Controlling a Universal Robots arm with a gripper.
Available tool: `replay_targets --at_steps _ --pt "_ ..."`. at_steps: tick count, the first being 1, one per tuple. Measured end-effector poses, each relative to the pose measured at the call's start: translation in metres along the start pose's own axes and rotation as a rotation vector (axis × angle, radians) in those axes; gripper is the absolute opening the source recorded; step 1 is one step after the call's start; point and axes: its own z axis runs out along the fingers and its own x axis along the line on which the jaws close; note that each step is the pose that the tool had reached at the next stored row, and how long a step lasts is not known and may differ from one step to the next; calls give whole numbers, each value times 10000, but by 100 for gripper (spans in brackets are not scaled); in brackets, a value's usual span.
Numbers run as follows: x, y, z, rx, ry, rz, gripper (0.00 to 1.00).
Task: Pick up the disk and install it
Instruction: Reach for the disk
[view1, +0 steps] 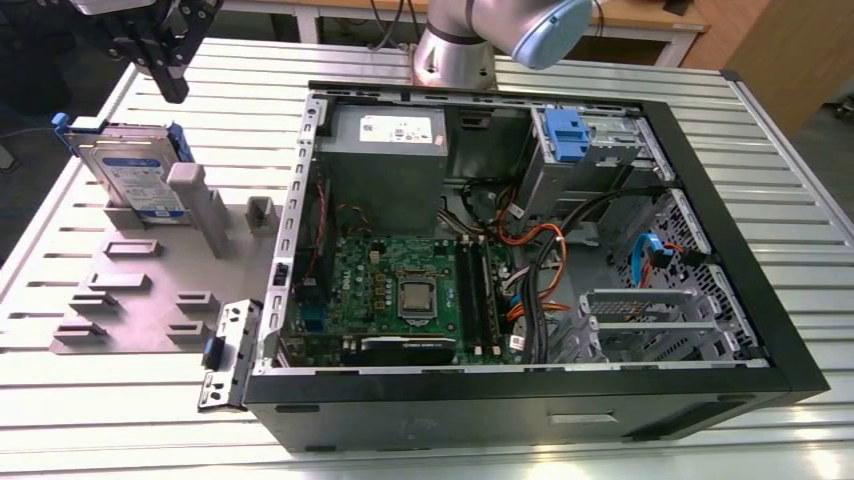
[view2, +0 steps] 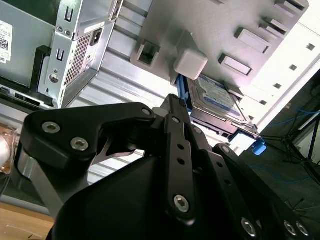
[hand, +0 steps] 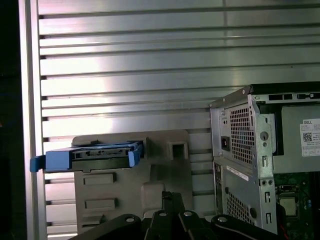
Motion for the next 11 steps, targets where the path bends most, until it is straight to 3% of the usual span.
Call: replay_targets --at_steps 4,11 --pt "18 -1 0 0 0 2 11" --pt "112 -9 -2 0 -1 0 11"
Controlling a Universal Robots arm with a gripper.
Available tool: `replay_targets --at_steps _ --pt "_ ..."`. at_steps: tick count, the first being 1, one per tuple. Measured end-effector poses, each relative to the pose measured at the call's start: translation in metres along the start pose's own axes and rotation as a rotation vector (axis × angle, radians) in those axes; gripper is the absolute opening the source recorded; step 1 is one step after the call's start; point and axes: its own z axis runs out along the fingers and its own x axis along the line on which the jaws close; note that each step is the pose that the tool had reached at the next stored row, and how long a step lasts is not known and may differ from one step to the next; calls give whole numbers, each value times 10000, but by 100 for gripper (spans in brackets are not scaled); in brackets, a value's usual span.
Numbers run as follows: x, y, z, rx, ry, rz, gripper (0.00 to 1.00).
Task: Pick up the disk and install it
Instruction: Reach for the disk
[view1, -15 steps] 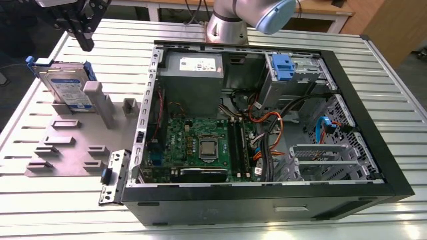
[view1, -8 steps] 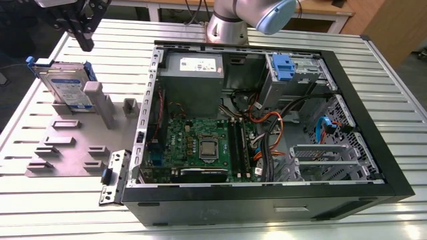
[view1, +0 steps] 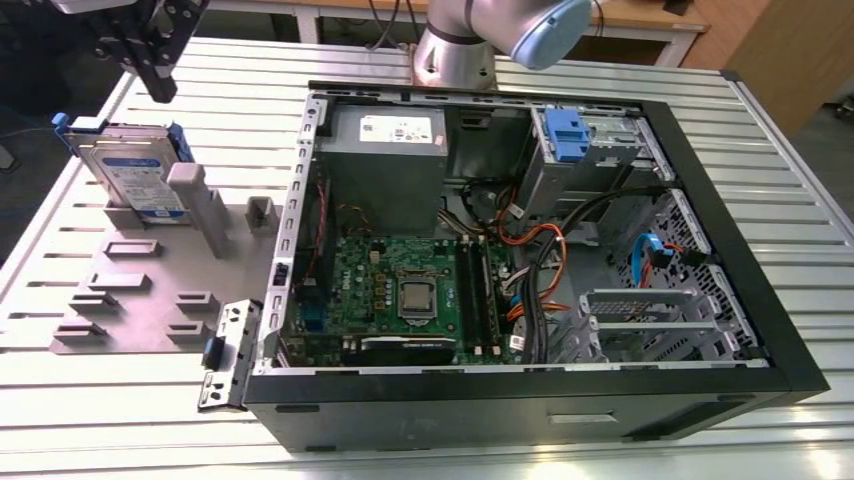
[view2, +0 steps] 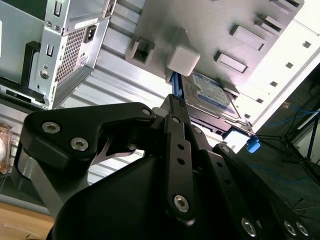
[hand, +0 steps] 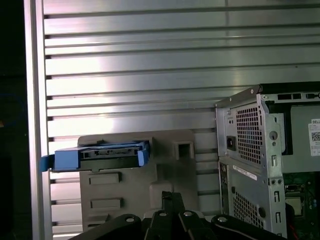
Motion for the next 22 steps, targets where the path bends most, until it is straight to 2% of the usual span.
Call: replay_targets --at_steps 9,18,22 --pt "113 -9 1 0 0 0 11" --pt "120 -9 1 0 1 0 11" --pt "147 -11 4 0 1 0 11"
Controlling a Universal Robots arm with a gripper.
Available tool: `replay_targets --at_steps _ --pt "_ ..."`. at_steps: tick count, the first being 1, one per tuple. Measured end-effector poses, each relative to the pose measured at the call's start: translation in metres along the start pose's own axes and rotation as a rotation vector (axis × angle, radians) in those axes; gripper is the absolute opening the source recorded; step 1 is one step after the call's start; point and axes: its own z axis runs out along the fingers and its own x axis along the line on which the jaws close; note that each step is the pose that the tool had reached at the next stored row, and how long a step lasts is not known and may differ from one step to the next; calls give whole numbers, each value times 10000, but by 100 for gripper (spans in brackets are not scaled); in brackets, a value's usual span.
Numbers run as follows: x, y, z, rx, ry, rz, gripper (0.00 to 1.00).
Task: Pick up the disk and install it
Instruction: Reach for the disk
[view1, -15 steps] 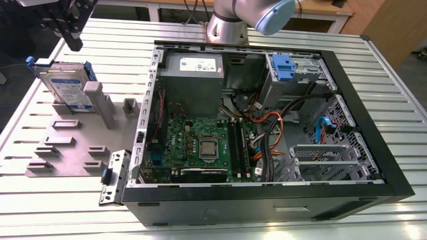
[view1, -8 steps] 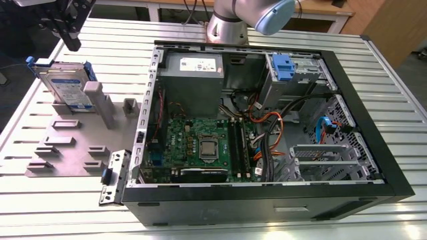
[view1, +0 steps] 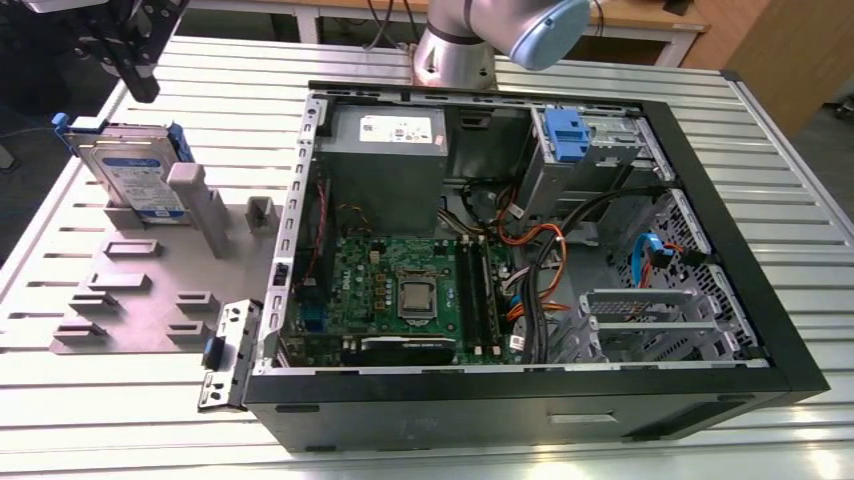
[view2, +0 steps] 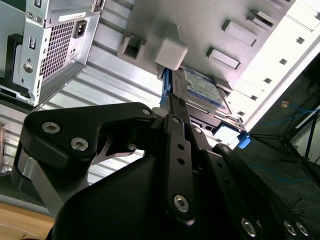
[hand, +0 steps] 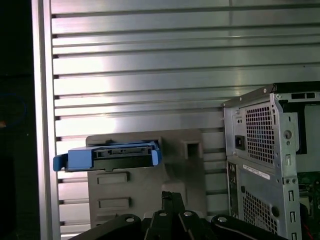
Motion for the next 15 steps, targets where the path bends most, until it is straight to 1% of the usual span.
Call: replay_targets --at_steps 5,15 --pt "51 -4 7 0 -1 0 11" --pt "108 -9 20 -1 -1 0 11"
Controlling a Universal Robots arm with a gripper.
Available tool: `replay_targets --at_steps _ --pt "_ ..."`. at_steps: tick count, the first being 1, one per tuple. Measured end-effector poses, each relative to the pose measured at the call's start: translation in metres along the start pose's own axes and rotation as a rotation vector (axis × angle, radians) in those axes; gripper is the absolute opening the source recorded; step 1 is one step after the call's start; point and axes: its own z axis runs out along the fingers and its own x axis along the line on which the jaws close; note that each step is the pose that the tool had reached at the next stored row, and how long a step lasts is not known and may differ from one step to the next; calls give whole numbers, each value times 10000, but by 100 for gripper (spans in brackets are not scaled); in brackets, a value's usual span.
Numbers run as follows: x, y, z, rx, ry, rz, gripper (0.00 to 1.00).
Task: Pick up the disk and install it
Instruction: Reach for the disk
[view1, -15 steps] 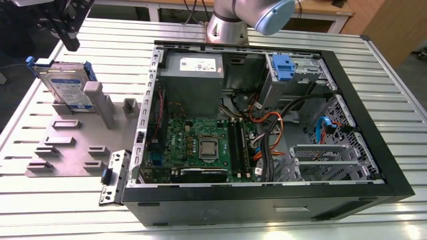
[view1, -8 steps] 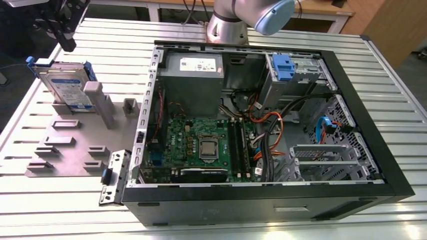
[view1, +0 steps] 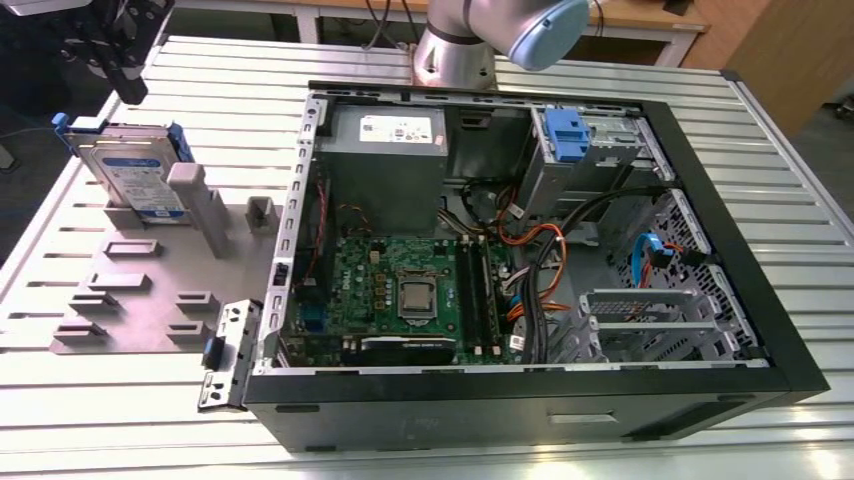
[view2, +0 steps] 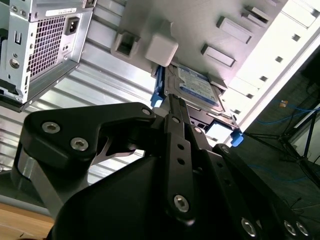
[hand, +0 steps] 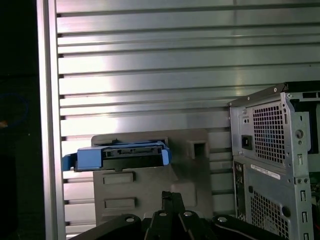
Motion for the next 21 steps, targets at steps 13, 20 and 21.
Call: replay_targets --at_steps 13,20,21 --pt "77 -6 2 0 0 0 11" --pt "85 -7 2 0 0 0 11" --pt "85 -7 2 1 1 0 11"
